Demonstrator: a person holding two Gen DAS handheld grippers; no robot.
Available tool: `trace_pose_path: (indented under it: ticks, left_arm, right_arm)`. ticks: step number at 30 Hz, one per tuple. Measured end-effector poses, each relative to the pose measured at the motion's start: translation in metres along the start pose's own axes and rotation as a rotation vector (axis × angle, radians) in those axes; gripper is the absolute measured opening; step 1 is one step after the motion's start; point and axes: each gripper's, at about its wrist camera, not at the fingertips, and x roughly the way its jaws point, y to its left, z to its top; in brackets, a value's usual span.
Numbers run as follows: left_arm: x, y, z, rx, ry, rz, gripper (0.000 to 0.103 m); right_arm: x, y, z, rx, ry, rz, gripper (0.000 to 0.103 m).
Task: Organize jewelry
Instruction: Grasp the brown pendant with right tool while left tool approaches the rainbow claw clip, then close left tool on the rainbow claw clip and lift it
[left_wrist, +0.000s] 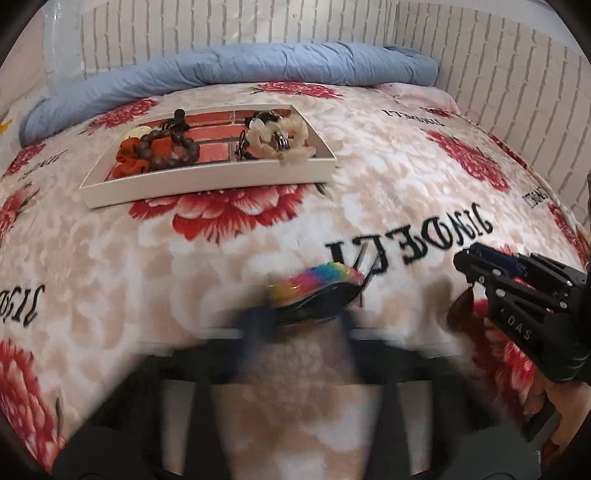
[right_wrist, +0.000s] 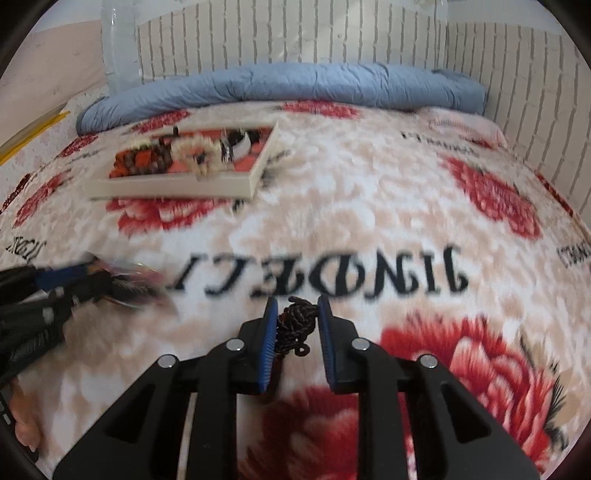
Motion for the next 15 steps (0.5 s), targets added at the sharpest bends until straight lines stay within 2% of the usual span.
trace_pose_path:
  ticks: [5, 12, 13, 14, 15]
  left_arm:
    - [-0.007, 0.021, 0.025, -0.012, -0.037, 0.010, 0.006]
    - [-0.003, 0.046, 0.036, -0.064, -0.032, -0.006, 0.007]
    - [-0.001, 0.048, 0.035, -0.080, -0.024, -0.015, 0.010]
    - [-0.001, 0.048, 0.033, -0.091, -0.022, -0.017, 0.029]
    - [-0.001, 0.047, 0.032, -0.094, -0.028, -0.008, 0.054]
  right_arm:
    - [-0.001, 0.011, 0.030, -0.010, -0.042, 0.018, 0.022]
    - [0.008, 0.018, 0.042, -0.012, -0.047, 0.037, 0.022]
    - [0.009, 0.018, 0.042, -0.011, -0.045, 0.037, 0.022]
    - [0.010, 0.017, 0.041, -0.010, -0.044, 0.033, 0.022]
    - [0.012, 0.015, 0.039, -0.005, -0.041, 0.033, 0.022]
